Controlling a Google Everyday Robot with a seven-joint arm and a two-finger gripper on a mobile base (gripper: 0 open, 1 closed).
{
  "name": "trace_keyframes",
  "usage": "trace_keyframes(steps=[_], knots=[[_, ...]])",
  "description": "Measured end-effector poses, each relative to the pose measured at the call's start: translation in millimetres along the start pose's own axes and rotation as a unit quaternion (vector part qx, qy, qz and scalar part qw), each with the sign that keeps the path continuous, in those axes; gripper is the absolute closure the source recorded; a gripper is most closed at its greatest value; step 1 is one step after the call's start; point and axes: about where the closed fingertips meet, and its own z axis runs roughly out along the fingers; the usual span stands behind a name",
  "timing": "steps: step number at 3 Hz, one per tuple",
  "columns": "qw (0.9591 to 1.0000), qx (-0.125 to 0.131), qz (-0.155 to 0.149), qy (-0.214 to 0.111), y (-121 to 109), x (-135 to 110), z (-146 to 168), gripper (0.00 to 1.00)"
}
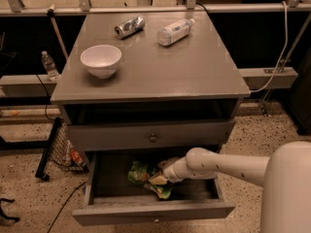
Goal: Pick green rice chip bag from middle drawer and place on counter
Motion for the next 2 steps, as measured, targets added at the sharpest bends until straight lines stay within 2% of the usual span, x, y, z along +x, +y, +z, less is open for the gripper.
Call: trace_keyframes(steps=[1,2], knots=[[1.0000,0.000,0.000,0.000,0.0,0.0,0.0,1.00],[1.0000,0.000,0.000,0.000,0.0,-0.1,-0.1,0.81]])
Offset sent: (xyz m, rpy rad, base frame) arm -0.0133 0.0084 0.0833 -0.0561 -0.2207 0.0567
